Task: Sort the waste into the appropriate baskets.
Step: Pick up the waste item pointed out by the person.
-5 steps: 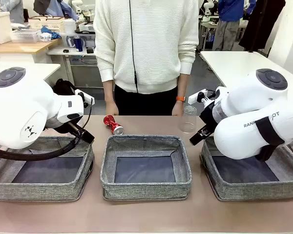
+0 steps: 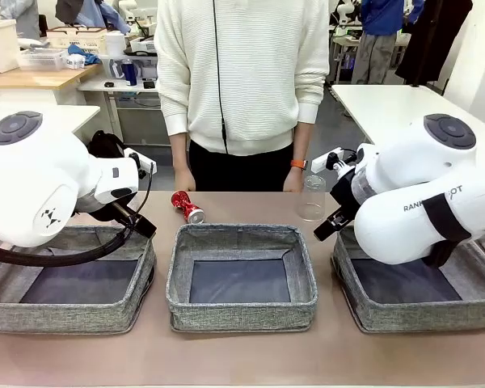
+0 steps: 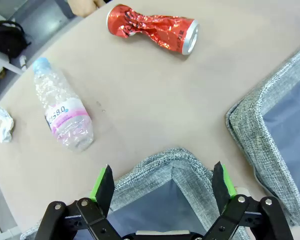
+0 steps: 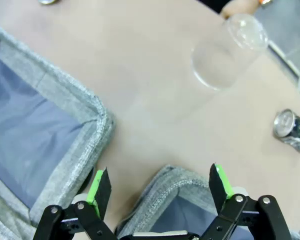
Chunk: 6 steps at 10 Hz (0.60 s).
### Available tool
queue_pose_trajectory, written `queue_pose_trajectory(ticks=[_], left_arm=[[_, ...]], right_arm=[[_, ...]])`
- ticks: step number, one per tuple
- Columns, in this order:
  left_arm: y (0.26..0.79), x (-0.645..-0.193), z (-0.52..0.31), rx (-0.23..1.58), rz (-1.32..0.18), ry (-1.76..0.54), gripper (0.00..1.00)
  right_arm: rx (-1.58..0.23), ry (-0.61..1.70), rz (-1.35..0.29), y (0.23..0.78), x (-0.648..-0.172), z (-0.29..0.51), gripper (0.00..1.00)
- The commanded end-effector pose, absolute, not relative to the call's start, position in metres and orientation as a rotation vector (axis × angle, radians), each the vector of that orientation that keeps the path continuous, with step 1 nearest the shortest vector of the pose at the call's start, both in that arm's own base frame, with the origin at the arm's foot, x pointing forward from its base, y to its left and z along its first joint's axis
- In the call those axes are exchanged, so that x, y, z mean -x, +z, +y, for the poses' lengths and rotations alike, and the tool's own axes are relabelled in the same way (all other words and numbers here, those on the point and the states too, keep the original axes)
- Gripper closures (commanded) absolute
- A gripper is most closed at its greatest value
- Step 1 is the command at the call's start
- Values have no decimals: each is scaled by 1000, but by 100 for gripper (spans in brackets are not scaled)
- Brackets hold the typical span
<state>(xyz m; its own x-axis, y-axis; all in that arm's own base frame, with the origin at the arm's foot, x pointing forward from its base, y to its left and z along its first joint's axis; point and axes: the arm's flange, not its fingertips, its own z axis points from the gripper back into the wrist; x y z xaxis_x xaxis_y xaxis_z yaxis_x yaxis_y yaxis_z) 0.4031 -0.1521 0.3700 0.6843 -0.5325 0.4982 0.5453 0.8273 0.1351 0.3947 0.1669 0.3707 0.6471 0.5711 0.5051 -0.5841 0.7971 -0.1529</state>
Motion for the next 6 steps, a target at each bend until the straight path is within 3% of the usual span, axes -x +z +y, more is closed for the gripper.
queue_pose_trajectory(ticks=[1,6], left_arm=[[370,-403,-152,25,-551,-605,0],[370,-403,-152,25,-551,-605,0]], right_arm=[[-25,656,-566,371,-395,167,0],[-25,657,-566,371,-395,167,0]])
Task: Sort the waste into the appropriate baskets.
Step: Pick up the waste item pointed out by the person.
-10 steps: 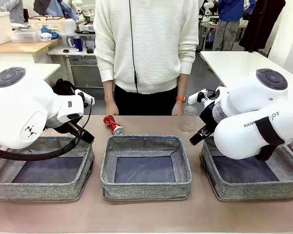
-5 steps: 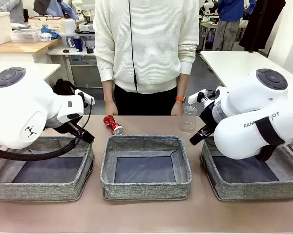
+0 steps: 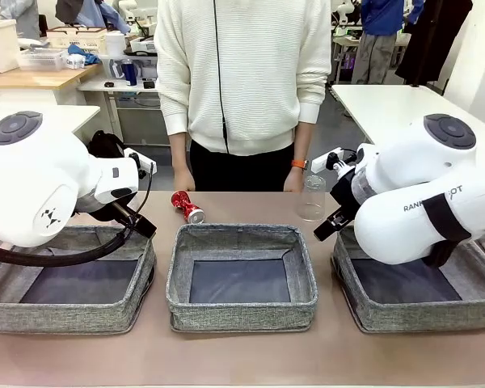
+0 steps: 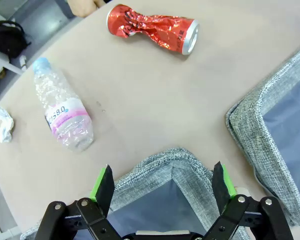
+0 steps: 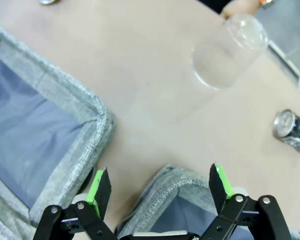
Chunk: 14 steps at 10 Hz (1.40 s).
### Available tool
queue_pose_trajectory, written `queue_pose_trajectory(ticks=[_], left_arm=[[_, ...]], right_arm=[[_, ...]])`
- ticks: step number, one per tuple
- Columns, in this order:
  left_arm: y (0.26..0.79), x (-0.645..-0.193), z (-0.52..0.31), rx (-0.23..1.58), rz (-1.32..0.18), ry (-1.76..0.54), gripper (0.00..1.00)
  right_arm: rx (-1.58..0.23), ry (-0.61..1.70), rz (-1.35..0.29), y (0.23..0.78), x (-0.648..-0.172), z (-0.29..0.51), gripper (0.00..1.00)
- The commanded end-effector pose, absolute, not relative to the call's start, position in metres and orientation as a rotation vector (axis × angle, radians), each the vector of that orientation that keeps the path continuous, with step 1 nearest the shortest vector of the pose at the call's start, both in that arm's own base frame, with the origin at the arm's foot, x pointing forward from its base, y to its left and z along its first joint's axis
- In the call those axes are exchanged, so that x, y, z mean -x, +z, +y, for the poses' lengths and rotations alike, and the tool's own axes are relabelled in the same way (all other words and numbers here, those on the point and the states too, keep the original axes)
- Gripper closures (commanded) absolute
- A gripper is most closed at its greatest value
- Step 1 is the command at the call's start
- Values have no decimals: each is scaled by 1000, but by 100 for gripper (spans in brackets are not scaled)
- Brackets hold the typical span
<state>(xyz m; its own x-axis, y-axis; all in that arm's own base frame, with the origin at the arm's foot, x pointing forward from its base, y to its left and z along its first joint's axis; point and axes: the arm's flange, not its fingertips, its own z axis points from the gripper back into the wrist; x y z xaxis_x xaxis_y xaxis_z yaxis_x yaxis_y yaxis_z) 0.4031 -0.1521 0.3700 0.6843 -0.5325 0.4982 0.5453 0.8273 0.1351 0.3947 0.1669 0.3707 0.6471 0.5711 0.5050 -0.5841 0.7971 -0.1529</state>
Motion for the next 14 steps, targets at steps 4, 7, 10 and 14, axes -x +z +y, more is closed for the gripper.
queue_pose_trajectory(ticks=[4,7,10,14], left_arm=[[507,-338,-155,135,-560,-539,0],[562,-248,-164,219,-586,-716,0],[565,-259,-170,172,-586,-646,0],[593,-238,-115,544,-549,-635,0]], right_arm=[[-93,699,-568,494,-321,137,0],[7,615,-604,531,-236,112,0],[-19,638,-615,570,-256,121,0],[-377,732,-502,564,-239,72,0]])
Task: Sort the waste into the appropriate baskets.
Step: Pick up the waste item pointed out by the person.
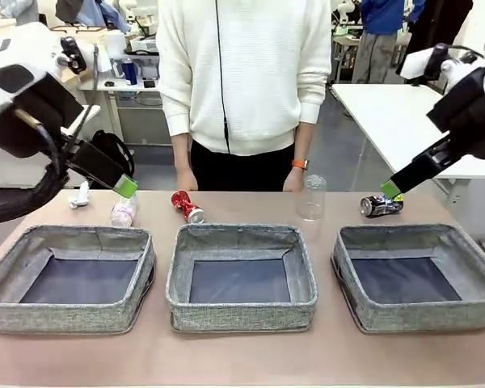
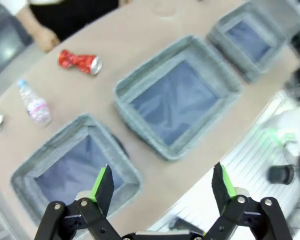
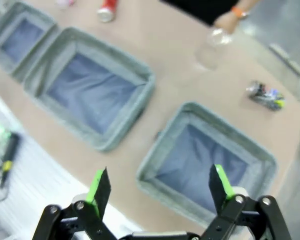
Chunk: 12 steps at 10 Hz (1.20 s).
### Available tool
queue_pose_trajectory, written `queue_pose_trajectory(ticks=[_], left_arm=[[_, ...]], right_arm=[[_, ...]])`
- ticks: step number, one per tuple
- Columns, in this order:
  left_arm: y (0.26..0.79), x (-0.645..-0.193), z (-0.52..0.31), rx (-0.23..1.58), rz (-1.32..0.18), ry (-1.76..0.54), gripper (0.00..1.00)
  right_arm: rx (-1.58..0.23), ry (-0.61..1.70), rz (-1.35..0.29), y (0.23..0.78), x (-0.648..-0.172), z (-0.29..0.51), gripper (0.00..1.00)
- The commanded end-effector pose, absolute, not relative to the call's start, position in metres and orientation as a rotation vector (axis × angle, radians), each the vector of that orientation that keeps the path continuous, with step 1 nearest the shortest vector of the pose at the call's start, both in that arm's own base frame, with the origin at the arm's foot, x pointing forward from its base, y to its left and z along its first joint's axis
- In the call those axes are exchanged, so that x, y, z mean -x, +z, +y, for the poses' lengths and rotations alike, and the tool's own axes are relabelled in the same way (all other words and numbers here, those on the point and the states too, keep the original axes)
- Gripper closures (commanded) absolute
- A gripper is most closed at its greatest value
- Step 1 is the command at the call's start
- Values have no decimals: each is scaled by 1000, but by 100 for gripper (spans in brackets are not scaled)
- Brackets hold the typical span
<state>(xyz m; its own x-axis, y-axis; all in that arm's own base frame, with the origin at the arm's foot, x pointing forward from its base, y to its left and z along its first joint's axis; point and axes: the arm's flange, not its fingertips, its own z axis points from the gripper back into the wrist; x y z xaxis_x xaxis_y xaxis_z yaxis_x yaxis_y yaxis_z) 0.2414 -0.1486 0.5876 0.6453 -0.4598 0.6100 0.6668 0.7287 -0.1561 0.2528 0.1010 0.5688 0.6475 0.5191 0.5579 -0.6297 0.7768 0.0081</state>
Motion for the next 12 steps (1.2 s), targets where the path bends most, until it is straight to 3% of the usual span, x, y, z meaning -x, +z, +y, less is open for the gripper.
queue_pose_trajectory(ticks=[1,3,4,6,8,9,12], left_arm=[[594,-235,-79,638,-541,-602,0],[566,-230,15,892,-479,-512,0],[533,-224,54,981,-448,-378,0],[466,-205,118,1047,-357,-145,0],[413,-183,131,1151,-431,96,0],[498,-206,163,1112,-392,-140,0],[498,-206,163,1112,-392,-140,0]], right_arm=[[-524,769,-464,557,-232,39,0],[-794,677,-460,524,-220,-43,0],[-933,533,-549,507,-209,-96,0],[-995,244,-672,481,-192,-172,0],[-1057,-26,-689,452,-201,-207,0],[-1016,253,-640,485,-183,-193,0],[-1016,253,-640,485,-183,-193,0]])
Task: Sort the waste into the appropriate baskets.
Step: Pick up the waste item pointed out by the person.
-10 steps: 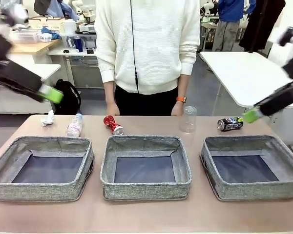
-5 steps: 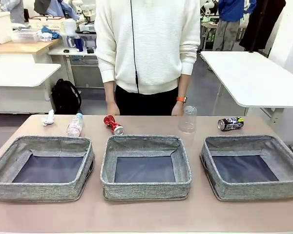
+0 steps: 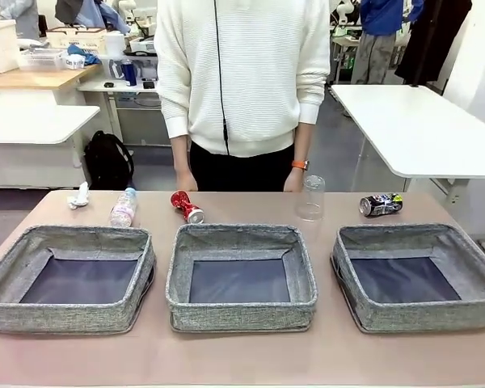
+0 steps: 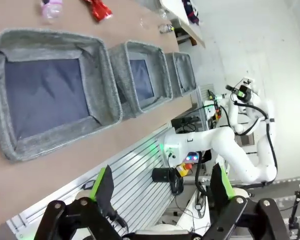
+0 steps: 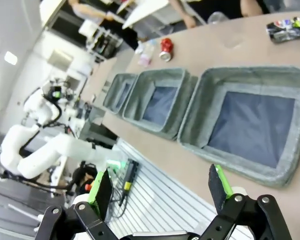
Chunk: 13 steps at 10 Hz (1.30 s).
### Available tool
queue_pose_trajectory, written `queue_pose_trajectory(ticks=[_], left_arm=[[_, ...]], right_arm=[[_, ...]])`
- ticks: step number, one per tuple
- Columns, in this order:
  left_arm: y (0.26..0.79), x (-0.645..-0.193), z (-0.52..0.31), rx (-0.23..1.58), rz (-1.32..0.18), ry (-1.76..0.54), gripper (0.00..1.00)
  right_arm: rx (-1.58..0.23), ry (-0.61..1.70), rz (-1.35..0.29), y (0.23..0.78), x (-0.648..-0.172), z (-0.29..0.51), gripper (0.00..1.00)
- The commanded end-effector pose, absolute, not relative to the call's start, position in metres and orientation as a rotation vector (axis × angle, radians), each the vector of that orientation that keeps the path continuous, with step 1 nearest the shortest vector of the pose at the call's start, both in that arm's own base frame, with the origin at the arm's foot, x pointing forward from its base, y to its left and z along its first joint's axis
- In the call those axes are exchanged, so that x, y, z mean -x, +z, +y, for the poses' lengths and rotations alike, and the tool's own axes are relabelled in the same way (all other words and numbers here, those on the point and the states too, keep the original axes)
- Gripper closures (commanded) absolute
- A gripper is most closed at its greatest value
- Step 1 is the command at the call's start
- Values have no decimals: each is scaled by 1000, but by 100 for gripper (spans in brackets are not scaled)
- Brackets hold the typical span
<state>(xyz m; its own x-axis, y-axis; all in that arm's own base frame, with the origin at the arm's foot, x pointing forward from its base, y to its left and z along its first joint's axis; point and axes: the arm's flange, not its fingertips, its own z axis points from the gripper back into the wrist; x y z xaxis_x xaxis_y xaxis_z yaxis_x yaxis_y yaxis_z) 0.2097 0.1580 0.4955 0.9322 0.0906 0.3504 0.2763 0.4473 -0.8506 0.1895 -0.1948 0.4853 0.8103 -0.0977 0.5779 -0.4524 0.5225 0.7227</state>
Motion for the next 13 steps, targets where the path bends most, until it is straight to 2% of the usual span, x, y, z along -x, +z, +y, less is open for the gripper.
queue_pose_trajectory(ticks=[1,13], left_arm=[[498,-206,163,1112,-392,-140,0],[498,-206,163,1112,-392,-140,0]], right_arm=[[-1016,253,-640,485,-183,-193,0],[-1016,253,-640,485,-183,-193,0]])
